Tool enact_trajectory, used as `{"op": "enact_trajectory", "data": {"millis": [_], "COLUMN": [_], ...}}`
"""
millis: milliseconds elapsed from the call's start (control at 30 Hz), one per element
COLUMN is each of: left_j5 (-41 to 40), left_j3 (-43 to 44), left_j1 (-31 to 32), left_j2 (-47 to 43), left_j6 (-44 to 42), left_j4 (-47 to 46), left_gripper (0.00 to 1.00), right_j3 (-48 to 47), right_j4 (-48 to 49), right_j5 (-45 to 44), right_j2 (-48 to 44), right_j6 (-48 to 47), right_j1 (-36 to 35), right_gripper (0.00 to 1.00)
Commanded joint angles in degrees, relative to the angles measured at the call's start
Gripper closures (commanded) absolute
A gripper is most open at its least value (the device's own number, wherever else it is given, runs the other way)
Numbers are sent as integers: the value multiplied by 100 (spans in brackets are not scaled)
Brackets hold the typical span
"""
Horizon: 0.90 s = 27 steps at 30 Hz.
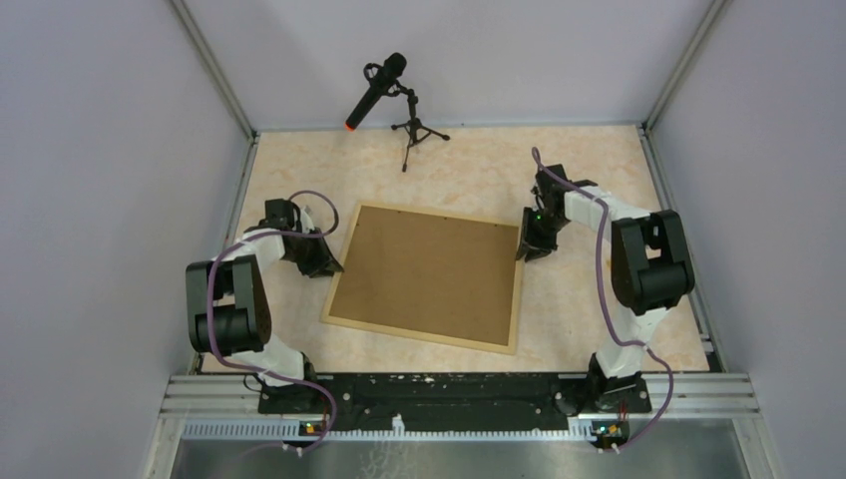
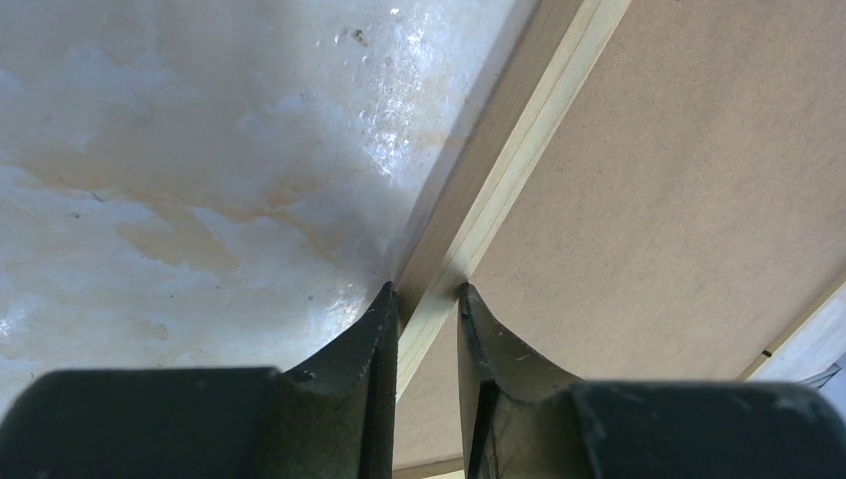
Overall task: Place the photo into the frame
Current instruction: Install the photo frame at the center of the board.
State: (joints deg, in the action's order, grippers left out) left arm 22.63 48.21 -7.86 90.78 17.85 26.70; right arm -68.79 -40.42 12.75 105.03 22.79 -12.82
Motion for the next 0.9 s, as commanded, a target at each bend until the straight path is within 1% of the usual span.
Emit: {"op": "enact_trajectory", "data": {"millis": [0, 167, 333, 567, 667, 867], "left_j5": [-434, -493, -492, -496, -493, -481], "left_j3": [-111, -116, -108, -107, -110, -110], "left_j1": [26, 36, 41, 44, 40, 40], "left_j2": [45, 39, 60, 54, 69, 76], "left_j6": [18, 22, 26, 26, 19, 26], "left_j4": [292, 301, 294, 299, 301, 301], "left_gripper": [100, 100, 100, 100, 100, 100], "right_j3": [-180, -263, -354, -235, -123, 96], "right_j4": [135, 138, 23, 103, 200, 233], "right_j5": [-124, -108, -103, -49, 122, 186], "right_j2": [-43, 23, -6, 54, 104, 11], "right_j6": [-144, -176, -236, -248, -244, -291], "right_j1": [121, 141, 164, 178, 175, 166], "right_gripper": [74, 73, 70, 70, 71, 71]}}
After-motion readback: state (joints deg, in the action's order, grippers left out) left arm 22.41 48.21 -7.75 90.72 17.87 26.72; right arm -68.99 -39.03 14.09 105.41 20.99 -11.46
